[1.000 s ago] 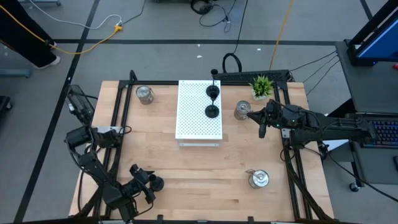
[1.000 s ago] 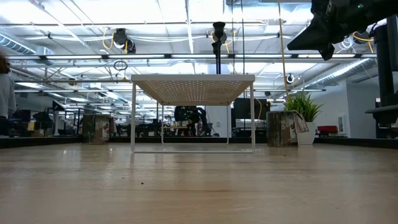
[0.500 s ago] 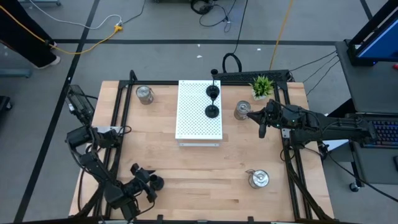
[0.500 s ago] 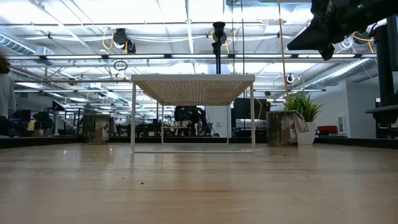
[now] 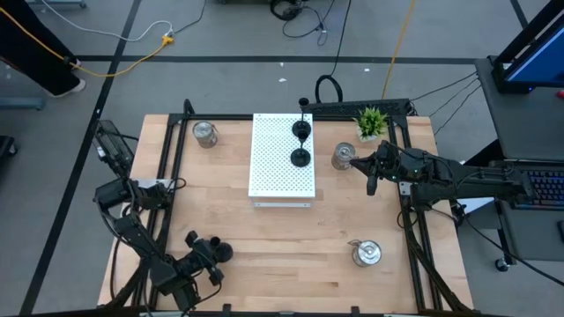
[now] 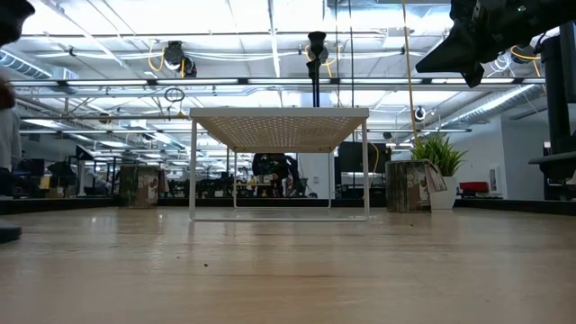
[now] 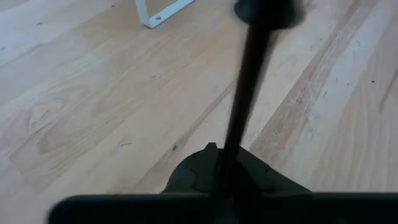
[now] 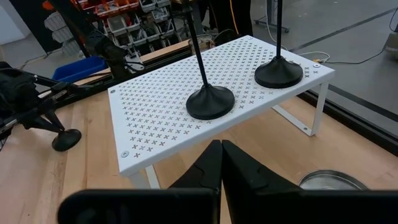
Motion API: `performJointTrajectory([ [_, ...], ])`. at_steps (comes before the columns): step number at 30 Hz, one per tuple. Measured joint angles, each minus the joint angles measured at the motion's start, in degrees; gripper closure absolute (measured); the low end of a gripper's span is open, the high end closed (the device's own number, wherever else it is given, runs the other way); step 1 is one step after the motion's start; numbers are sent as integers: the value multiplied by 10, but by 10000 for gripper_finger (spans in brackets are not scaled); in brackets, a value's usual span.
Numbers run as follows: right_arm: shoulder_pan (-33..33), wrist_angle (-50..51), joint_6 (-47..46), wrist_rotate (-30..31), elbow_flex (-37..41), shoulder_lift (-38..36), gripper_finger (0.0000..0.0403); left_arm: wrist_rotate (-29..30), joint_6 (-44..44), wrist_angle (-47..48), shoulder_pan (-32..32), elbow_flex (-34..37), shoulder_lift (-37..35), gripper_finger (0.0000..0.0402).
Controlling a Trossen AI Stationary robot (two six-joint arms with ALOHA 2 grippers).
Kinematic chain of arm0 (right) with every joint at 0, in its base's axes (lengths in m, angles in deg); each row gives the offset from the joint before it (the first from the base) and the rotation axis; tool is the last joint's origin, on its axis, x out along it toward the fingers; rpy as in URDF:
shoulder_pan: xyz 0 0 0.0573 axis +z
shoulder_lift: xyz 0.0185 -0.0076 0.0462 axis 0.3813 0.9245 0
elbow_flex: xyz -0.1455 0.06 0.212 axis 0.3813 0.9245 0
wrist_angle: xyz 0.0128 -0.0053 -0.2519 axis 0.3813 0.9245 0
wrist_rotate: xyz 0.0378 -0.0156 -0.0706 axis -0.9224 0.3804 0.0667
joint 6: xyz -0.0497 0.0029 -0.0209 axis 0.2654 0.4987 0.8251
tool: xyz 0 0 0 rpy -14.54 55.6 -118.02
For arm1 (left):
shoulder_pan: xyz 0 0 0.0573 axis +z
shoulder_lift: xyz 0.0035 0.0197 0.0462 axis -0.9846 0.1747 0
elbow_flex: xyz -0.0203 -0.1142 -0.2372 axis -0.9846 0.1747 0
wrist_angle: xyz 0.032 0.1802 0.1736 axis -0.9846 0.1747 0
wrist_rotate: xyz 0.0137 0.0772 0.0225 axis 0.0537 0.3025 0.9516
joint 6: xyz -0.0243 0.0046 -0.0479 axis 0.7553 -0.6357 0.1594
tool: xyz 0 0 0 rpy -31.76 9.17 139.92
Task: Pick & Place candle stick holders
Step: Put the black candle holder on the shelf aligned with the other candle holders
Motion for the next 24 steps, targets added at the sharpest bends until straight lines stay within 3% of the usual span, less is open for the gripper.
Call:
performJointTrajectory([
  [14, 0, 0, 0, 0, 0, 0, 403, 15, 25, -35, 0, -1, -9, 387],
  [19, 0, 0, 0, 0, 0, 0, 403, 64, 18, -42, 5, -1, -53, 388],
  [24, 0, 0, 0, 0, 0, 0, 403, 81, -73, -66, 29, -2, -119, 388],
])
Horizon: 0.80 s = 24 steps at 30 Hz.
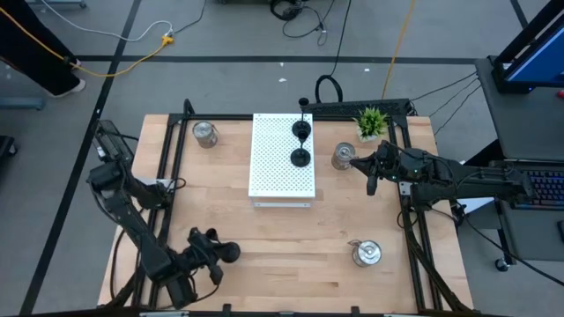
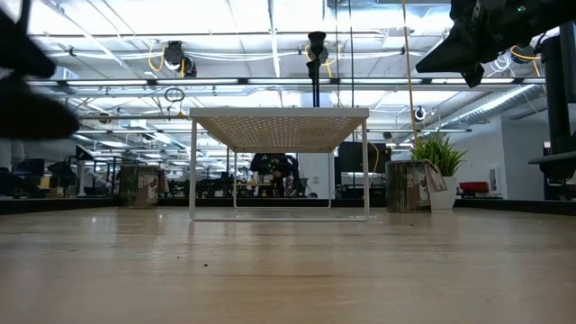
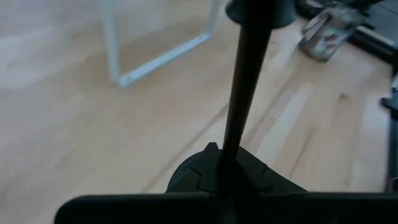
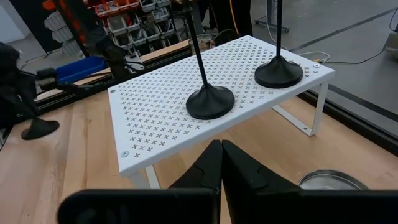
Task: Pick & Place candle stick holders
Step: Put the black candle holder on the shelf aligned with the other candle holders
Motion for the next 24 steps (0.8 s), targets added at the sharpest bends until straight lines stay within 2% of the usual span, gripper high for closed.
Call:
performJointTrajectory([
  [6, 0, 0, -1, -1, 0, 0, 403, -13, -238, -128, 58, 0, -58, 388],
  [11, 0, 0, -35, -1, 0, 2, 403, -69, -420, -240, 118, 0, -94, 388],
  [15, 0, -1, -94, -10, 0, 9, 403, -119, -520, -306, 167, 0, -116, 388],
  [19, 0, -24, -102, -103, 0, 27, 403, -171, -568, -355, 215, 0, -120, 388],
  [22, 4, -113, -80, -200, 0, 53, 403, -209, -588, -385, 249, 0, -120, 388],
  [24, 14, -198, -55, -240, 0, 77, 403, -233, -589, -404, 273, 0, -117, 388],
])
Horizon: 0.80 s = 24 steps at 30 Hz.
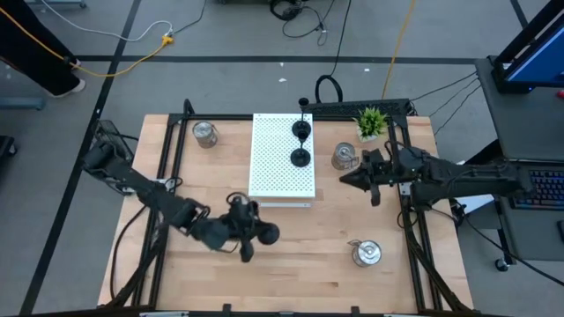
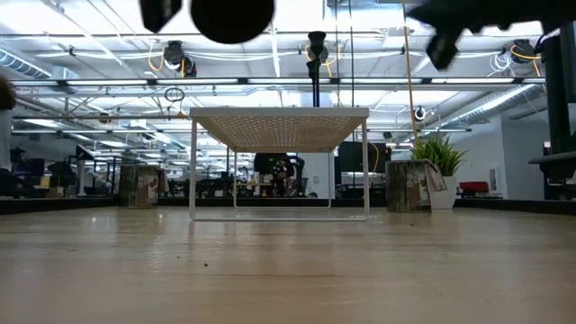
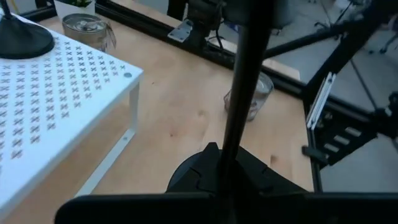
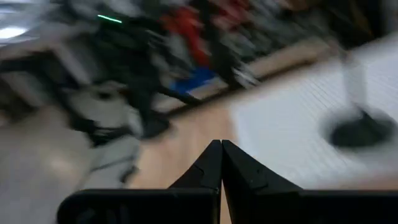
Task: Pick & Place candle stick holders
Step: Put the black candle holder on the shelf aligned with the other candle holders
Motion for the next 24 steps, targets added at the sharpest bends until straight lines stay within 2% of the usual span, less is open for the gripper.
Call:
performJointTrajectory([
  [4, 33, -133, 50, -16, 0, 61, 403, -26, -7, -32, 39, 0, 1, 388],
  [13, 95, -272, 75, -14, -2, 203, 390, -44, -11, -51, 77, -17, 1, 388],
  [19, 124, -278, 102, -11, -67, 280, 357, -51, -34, -46, 85, -38, 9, 388],
  [24, 134, -189, 154, 21, -154, 321, 320, -75, -64, -31, 86, -79, 48, 388],
])
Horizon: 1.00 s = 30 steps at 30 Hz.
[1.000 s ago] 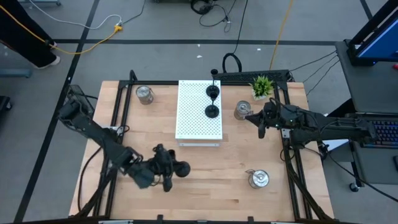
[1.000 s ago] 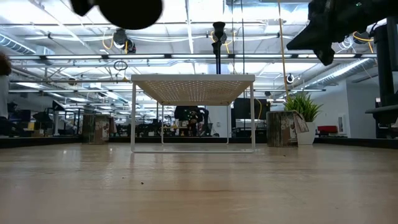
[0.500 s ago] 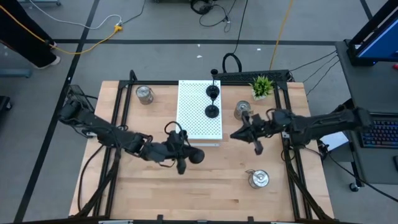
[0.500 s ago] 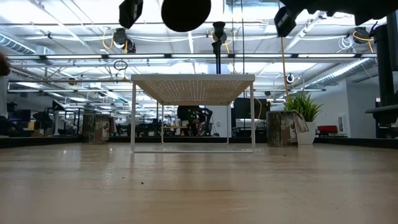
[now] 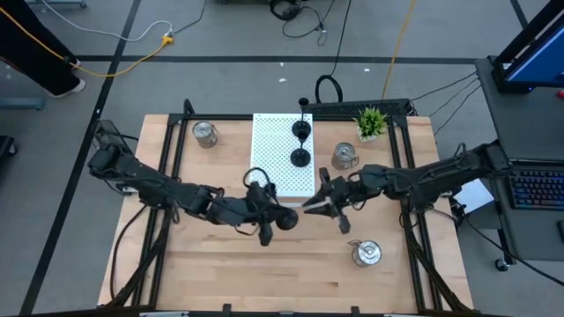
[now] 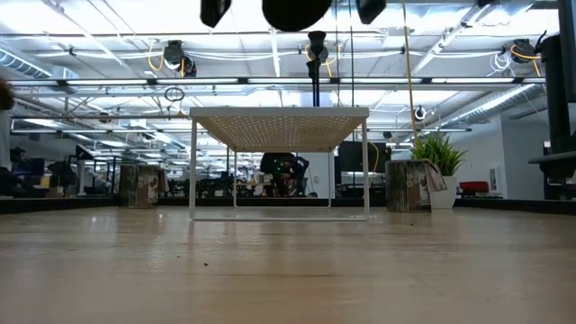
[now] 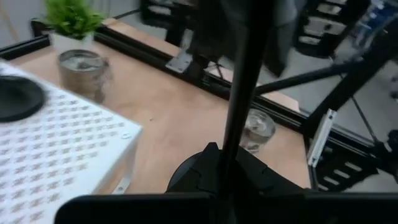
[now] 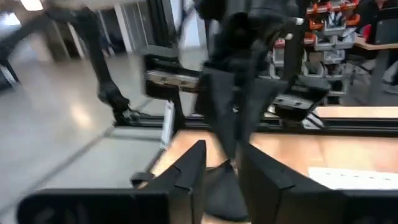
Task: Pick & Place candle stick holders
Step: Put the black candle holder on the shelf aligned with the other candle holders
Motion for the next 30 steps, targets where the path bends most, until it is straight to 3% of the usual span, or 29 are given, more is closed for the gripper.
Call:
performJointTrajectory([
  [6, 8, 127, 38, 42, -95, 37, 258, -26, -32, 62, 0, -66, 54, 388],
  [13, 9, 137, 16, 38, -119, 63, 203, -51, -52, 78, 0, -104, 88, 388],
  [30, 26, 128, -13, 38, -119, 68, 222, -62, -38, 71, 27, -105, 88, 388],
])
